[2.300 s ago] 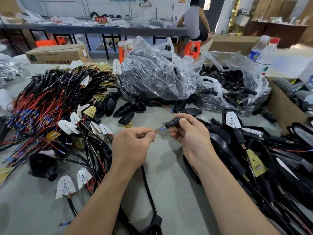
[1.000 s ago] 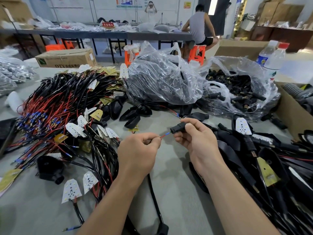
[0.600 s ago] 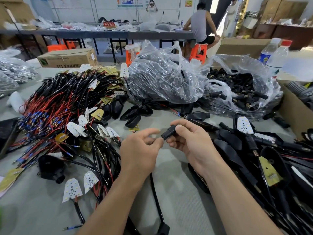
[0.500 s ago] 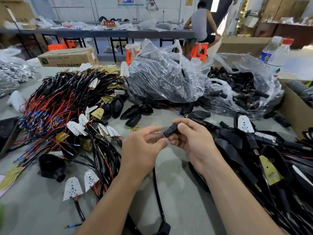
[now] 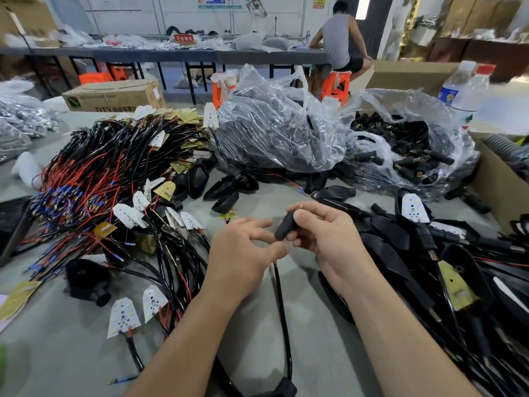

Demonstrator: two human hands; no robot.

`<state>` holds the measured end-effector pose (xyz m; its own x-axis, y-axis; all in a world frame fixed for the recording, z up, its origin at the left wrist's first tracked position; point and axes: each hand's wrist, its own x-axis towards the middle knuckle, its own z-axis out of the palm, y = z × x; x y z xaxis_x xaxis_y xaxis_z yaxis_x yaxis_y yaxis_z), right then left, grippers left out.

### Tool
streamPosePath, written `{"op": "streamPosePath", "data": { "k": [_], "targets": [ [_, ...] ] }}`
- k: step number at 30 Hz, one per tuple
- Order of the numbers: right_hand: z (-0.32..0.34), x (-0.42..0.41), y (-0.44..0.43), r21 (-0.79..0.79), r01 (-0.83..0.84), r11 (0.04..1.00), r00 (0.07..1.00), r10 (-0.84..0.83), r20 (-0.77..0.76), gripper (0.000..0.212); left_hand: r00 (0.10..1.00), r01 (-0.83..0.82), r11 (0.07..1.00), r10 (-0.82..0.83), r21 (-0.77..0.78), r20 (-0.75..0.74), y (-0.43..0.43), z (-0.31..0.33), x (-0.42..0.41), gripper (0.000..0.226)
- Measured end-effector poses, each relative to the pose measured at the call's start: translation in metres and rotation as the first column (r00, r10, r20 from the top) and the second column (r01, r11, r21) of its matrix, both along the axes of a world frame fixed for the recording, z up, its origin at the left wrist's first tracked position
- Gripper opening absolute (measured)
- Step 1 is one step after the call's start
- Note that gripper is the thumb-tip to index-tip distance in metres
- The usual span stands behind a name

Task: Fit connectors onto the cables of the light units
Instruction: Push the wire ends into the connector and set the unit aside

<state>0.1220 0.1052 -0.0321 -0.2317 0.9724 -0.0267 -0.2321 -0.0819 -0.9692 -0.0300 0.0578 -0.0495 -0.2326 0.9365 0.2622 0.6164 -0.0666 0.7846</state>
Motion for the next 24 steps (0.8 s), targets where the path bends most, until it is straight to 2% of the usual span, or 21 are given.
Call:
{"op": "streamPosePath", "data": {
  "k": [2, 5, 11, 16, 17, 19, 21, 22, 24],
  "targets": [
    [0.001, 0.002, 0.001, -0.016, 0.037, 0.999, 0.998, -0.038, -0.048, 0.018, 0.999, 0.012, 0.999, -0.011, -0.033, 0.031, 0.000, 0.001, -0.001, 0.029],
    [0.001, 0.003, 0.002, -0.039, 0.041, 0.998, 0.996, -0.044, -0.079, 0.020, 0.996, 0.074, 0.996, -0.071, -0.050, 0.059, 0.001, 0.001, -0.001, 0.037],
    [0.001, 0.002, 0.001, -0.034, -0.064, 0.997, 0.997, 0.065, 0.034, 0.019, 0.996, 0.062, 0.998, -0.060, -0.024, 0.068, 0.000, 0.000, 0.001, 0.042],
    [0.001, 0.002, 0.001, 0.023, 0.013, 1.000, 1.000, -0.013, 0.022, 0.026, 0.997, 0.066, 0.996, -0.064, -0.053, 0.035, -0.001, 0.000, 0.003, 0.030],
    [0.001, 0.003, 0.002, 0.023, 0.043, 0.999, 0.999, -0.043, 0.000, 0.029, 0.994, 0.066, 0.996, -0.061, -0.051, 0.090, -0.001, 0.001, 0.004, 0.023],
    [0.001, 0.004, 0.004, -0.013, 0.089, 0.996, 0.993, -0.090, -0.078, 0.035, 0.933, 0.041, 0.998, -0.021, -0.049, 0.358, -0.001, 0.005, 0.007, 0.007],
    [0.001, 0.005, 0.005, -0.013, 0.077, 0.997, 0.991, -0.077, -0.106, 0.038, 0.788, 0.063, 0.992, 0.020, -0.113, 0.616, 0.000, 0.009, 0.010, 0.022],
    [0.001, 0.004, 0.004, 0.013, 0.046, 0.999, 0.995, -0.044, -0.086, 0.039, 0.740, 0.107, 0.978, 0.042, -0.179, 0.671, 0.001, 0.009, 0.011, 0.031],
    [0.000, 0.001, 0.001, 0.079, -0.028, 0.997, 1.000, 0.028, -0.001, 0.038, 0.704, 0.222, 0.941, 0.025, -0.254, 0.710, 0.001, 0.009, 0.014, 0.038]
  ]
}}
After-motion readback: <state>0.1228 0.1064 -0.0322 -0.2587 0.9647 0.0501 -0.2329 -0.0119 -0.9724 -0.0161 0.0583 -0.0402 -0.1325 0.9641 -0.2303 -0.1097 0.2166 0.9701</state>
